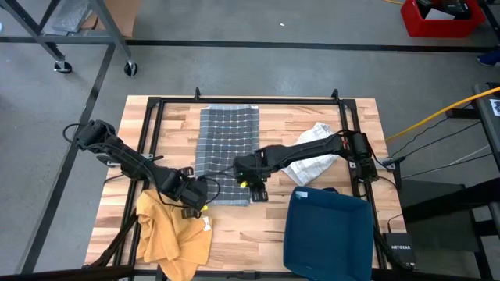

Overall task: Fold towel
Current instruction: Fold the gray kitchen towel

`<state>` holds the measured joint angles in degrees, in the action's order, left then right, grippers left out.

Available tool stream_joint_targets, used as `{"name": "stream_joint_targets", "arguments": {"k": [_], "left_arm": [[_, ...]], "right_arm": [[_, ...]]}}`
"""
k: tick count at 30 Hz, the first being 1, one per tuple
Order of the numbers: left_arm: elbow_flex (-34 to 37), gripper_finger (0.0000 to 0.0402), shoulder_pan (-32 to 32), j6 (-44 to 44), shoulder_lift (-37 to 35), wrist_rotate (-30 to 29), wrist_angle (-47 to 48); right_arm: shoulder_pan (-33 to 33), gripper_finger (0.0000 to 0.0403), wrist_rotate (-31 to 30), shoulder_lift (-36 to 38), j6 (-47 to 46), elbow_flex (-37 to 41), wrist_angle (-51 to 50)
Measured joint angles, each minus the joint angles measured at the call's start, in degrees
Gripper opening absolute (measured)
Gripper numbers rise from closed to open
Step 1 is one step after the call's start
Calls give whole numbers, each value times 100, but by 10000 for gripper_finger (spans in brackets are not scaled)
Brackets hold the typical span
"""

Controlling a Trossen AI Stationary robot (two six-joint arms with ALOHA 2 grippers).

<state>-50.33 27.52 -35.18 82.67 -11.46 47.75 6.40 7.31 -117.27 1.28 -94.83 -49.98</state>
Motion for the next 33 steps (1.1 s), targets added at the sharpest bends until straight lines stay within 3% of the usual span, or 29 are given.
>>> {"name": "stream_joint_targets", "arguments": {"k": [3, 9, 17, 33], "left_arm": [[0, 193, 78, 302, 0, 265, -33], [0, 194, 249, 877, 0, 102, -102], [0, 194, 258, 662, 48, -123, -757], [0, 194, 254, 548, 48, -121, -806]], "right_arm": [[226, 172, -35, 0, 495, 0, -82], [708, 179, -663, 0, 1424, 0, 76], [796, 179, -779, -12, 1454, 0, 152], [874, 179, -776, -22, 1369, 0, 146]]}}
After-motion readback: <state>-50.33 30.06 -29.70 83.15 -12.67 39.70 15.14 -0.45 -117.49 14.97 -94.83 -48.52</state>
